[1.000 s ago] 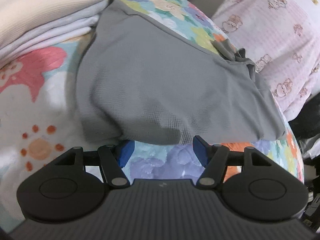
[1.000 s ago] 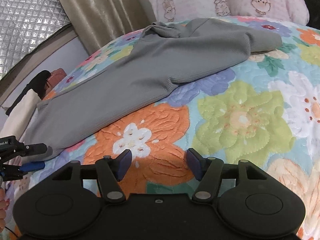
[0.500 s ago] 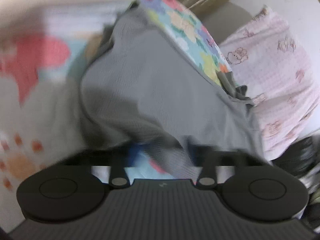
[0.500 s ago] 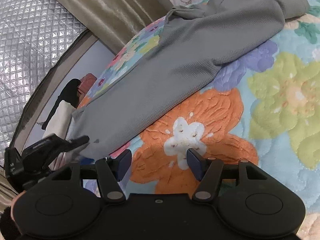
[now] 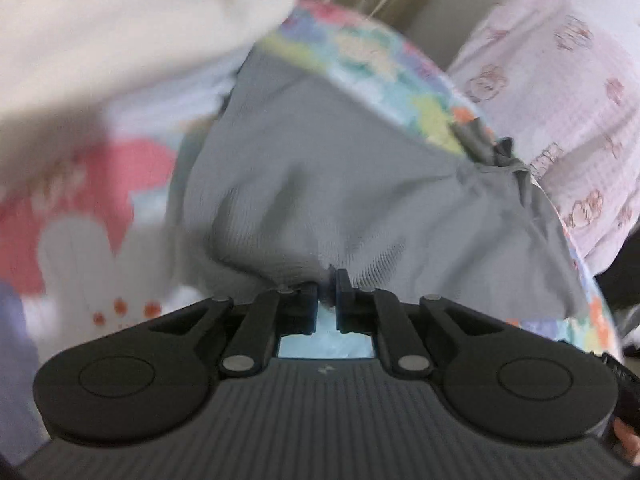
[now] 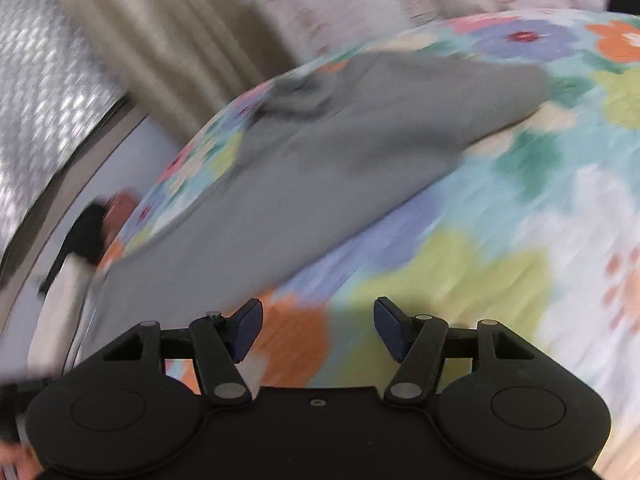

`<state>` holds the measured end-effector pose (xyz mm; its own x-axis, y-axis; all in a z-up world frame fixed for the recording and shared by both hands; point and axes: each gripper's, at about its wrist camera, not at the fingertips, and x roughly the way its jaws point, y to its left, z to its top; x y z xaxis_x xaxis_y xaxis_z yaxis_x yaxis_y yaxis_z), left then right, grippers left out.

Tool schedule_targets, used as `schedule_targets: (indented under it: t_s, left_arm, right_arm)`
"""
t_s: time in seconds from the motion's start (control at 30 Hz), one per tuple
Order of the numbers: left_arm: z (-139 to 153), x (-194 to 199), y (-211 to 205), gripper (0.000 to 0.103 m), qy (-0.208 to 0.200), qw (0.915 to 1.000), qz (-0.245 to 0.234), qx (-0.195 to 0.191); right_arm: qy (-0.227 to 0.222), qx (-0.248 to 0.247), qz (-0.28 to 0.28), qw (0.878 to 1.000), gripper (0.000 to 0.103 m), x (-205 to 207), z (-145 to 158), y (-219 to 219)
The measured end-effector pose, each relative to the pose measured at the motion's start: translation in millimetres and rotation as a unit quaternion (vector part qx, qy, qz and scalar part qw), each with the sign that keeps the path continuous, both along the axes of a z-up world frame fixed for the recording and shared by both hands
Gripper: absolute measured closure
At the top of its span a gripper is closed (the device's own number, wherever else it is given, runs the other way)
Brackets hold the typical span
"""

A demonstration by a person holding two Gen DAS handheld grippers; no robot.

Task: Fold clothes
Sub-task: 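Grasp the folded shirt edge with the left gripper while the right gripper grasps a sleeve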

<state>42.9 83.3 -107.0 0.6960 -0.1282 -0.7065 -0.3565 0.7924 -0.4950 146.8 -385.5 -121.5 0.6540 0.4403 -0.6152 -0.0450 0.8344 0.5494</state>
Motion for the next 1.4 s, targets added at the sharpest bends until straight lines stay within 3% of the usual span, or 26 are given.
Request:
schedule_targets:
  t_s: [0.1,0.17,0.23,0.3,0.37,0.43,0.47,0.5,0.57,0.6,0.63,0.7,0.77,0.83,0.87,0.93,1.07,1.2,1.33,1.4]
  left_arm:
    - [-7.1,1.0,10.2,0.093,-0.002,0.9996,0.011,-0.025]
    - [-7.2,-1.9,16.2,0.092,-0.007,0.9994,0.027,-0.02]
    - [-6.8,-2.2,21.7,0.092,-0.012,0.9993,0.033,-0.011]
    - [-6.6,0.5,25.7,0.092,-0.017,0.9994,0.03,-0.006]
    - [-9.3,4.3,24.8,0.092,-0.017,0.9995,0.023,-0.013]
    - [-15.5,9.9,24.5,0.088,-0.017,0.9993,0.02,-0.026]
    - [-19.4,13.3,24.6,0.079,-0.016,0.9991,0.019,-0.034]
    - [-21.4,16.9,24.5,0.076,-0.018,0.999,0.018,-0.037]
    - [-15.2,25.0,22.8,0.079,-0.03,0.9994,0.008,-0.011]
    - [-12.2,29.1,22.0,0.096,-0.037,0.9993,0.003,0.002]
    - [-9.1,33.1,21.2,0.097,-0.043,0.999,-0.002,0.014]
    - [0.2,39.7,18.5,0.097,-0.059,0.9973,-0.014,0.041]
    - [29.3,35.8,9.0,0.097,-0.097,0.9921,-0.038,0.07]
    - [51.1,25.4,-2.9,0.097,-0.114,0.9891,-0.051,0.078]
    - [57.6,18.9,-8.4,0.097,-0.117,0.9887,-0.056,0.075]
    - [56.9,4.0,-16.6,0.097,-0.114,0.9898,-0.069,0.05]
    - [37.6,-12.0,-33.5,0.097,-0.076,0.99,-0.117,0.021]
    - [35.4,-11.2,-35.9,0.097,-0.052,0.9888,-0.134,0.042]
    - [51.5,-22.9,-28.2,0.097,-0.061,0.984,-0.15,0.075]
    - [53.2,-23.9,-23.3,0.097,-0.059,0.9814,-0.159,0.09]
  right_arm:
    - [0.012,0.042,-0.046,0.998,0.036,29.8,-2.5,-39.5]
    - [0.017,0.078,-0.069,0.994,0.033,45.6,-5.9,-61.3]
    - [0.027,0.138,-0.1,0.985,0.022,57.2,-14.5,-82.6]
    - [0.038,0.18,-0.116,0.976,0.021,65.9,-20.9,-92.8]
    - [0.038,0.192,-0.128,0.972,0.021,75.5,-23.6,-99.5]
    - [0.036,0.173,-0.133,0.975,0.021,89.0,-23.2,-100.0]
    - [0.034,0.16,-0.136,0.977,0.021,96.1,-22.8,-99.0]
    - [0.027,0.143,-0.137,0.98,0.021,104.1,-22.3,-95.5]
    - [0.014,0.103,-0.138,0.985,0.028,120.7,-21.0,-87.4]
    - [0.014,0.08,-0.138,0.987,0.052,128.1,-20.3,-85.3]
    - [0.018,0.054,-0.132,0.99,0.086,137.1,-18.4,-83.2]
    - [0.009,-0.004,-0.105,0.994,0.092,153.3,0.4,-82.5]
    - [-0.046,-0.033,-0.095,0.994,0.094,154.3,38.0,-84.3]
    - [-0.121,-0.082,-0.086,0.986,0.096,138.3,82.7,-83.1]
    - [-0.153,-0.11,-0.086,0.978,0.096,126.6,101.0,-82.5]
    - [-0.174,-0.143,-0.103,0.969,0.096,101.6,114.7,-87.6]
    - [-0.114,-0.142,-0.157,0.971,0.096,54.5,92.0,-120.4]
    - [-0.063,-0.176,-0.141,0.972,0.096,21.9,64.5,-120.9]
    - [-0.049,-0.116,-0.155,0.98,0.096,-24.1,66.0,-129.2]
    - [-0.052,-0.142,-0.135,0.979,0.096,-37.6,66.5,-119.7]
